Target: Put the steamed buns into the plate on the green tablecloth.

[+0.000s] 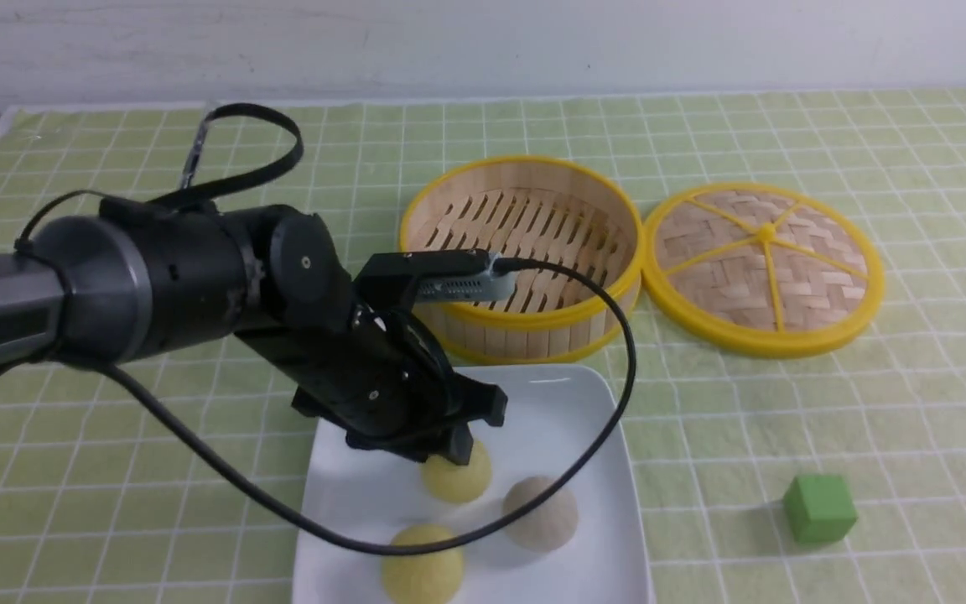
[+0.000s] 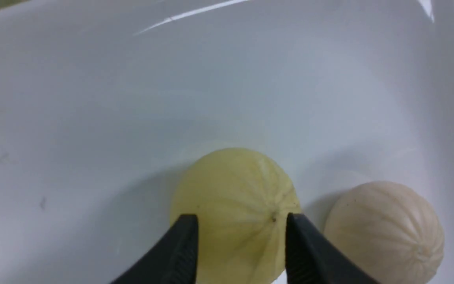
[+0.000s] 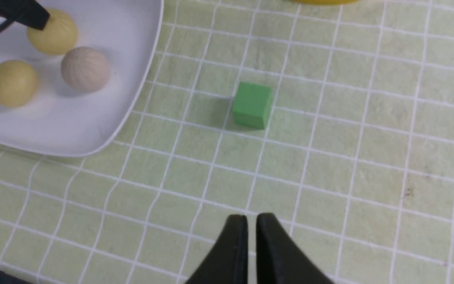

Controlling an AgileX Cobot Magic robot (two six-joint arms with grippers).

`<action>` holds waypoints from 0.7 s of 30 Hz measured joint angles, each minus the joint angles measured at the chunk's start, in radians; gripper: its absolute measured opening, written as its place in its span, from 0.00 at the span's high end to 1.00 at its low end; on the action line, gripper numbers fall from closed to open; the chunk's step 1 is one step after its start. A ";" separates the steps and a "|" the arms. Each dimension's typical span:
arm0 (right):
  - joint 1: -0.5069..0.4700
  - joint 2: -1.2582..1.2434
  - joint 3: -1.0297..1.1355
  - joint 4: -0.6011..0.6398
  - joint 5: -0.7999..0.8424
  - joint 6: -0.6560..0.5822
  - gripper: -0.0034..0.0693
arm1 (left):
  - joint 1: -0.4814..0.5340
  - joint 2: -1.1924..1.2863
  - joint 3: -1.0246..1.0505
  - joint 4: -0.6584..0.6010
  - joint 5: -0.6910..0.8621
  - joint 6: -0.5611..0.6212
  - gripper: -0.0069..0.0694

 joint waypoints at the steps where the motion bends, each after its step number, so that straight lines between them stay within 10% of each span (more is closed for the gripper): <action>1: 0.000 -0.036 0.000 -0.005 0.000 -0.002 0.87 | 0.000 -0.002 -0.006 0.012 0.000 -0.005 0.43; 12: 0.000 -0.254 0.240 -0.072 -0.315 -0.034 0.87 | 0.000 -0.038 -0.072 0.096 0.093 -0.026 0.34; 21: 0.000 -0.258 0.428 0.036 -0.735 -0.089 0.87 | -0.001 -0.038 -0.073 0.122 0.120 -0.026 0.69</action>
